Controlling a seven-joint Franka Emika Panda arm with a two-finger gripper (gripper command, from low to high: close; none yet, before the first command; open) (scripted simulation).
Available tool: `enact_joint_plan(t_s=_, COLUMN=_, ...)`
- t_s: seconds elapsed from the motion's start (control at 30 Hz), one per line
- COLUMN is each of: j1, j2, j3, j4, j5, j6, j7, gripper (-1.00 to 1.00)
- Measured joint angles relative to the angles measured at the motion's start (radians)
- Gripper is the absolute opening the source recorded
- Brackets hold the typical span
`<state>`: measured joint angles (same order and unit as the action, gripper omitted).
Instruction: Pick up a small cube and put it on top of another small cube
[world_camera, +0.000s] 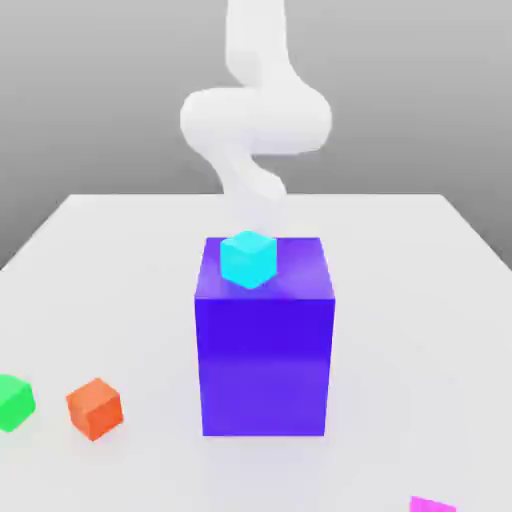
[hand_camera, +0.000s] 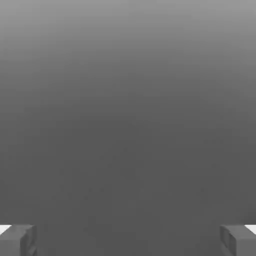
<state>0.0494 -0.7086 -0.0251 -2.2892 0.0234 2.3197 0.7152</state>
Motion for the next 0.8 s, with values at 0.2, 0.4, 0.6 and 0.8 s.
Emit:
enact_joint_plan(t_s=0.2, j1=0.117, j2=0.224, j3=-0.057, j4=0.027, j5=0.060, j6=0.047, j7=-0.210, gripper=0.00)
enact_joint_plan(t_s=0.4, j1=0.200, j2=0.443, j3=-0.083, j4=0.053, j5=0.124, j6=0.092, j7=-0.419, gripper=0.00)
enact_joint_plan(t_s=0.6, j1=0.252, j2=0.660, j3=-0.067, j4=0.079, j5=0.166, j6=0.139, j7=-0.611, gripper=0.00)
enact_joint_plan(t_s=0.8, j1=0.286, j2=0.869, j3=-0.042, j4=0.103, j5=0.150, j6=0.192, j7=-0.765, gripper=0.00)
